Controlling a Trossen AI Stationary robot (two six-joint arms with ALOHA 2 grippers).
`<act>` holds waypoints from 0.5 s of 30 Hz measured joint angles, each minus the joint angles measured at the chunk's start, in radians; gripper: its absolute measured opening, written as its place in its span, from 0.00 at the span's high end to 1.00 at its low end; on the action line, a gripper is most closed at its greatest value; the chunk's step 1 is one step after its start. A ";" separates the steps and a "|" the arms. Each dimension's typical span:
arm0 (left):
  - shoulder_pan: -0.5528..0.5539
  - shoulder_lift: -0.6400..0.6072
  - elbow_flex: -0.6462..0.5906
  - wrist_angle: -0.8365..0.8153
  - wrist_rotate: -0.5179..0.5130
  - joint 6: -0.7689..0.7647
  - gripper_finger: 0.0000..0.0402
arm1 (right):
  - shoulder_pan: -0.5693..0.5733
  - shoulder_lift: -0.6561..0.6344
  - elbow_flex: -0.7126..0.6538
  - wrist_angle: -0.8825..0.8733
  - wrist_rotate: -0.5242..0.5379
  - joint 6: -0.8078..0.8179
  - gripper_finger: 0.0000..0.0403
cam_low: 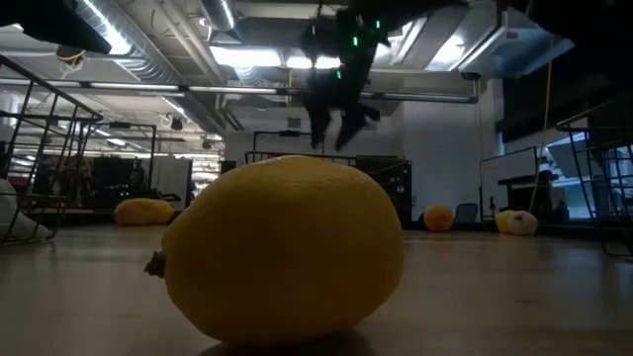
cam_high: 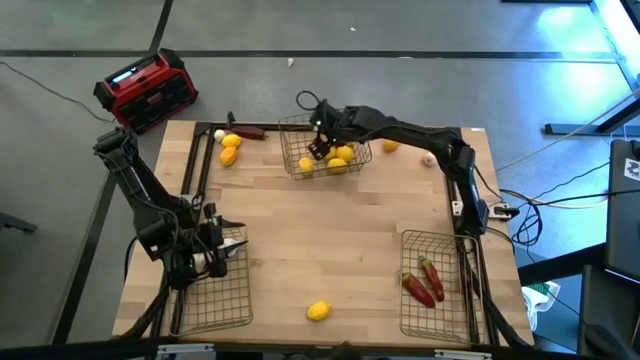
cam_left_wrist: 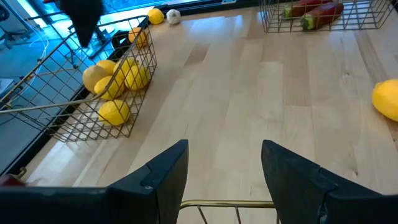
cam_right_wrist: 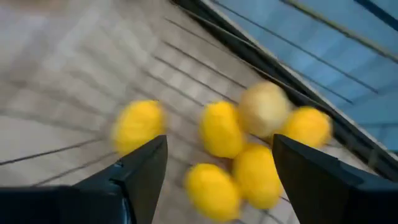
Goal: Sort produce into baskets
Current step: Adjust the top wire basket
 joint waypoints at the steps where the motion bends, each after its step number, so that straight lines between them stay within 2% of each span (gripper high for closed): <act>1: 0.000 0.000 0.000 0.000 0.000 0.000 0.51 | 0.020 -0.007 0.015 0.001 -0.004 -0.005 0.29; 5: 0.000 0.000 0.000 0.000 0.000 0.000 0.51 | 0.126 -0.015 0.052 0.009 -0.007 -0.034 0.29; 10: 0.000 0.000 0.000 0.000 0.000 -0.001 0.51 | 0.265 0.000 0.037 0.077 -0.007 -0.134 0.29; 15: 0.000 0.000 0.000 0.000 0.000 -0.006 0.51 | 0.339 0.022 -0.006 0.132 -0.013 -0.168 0.29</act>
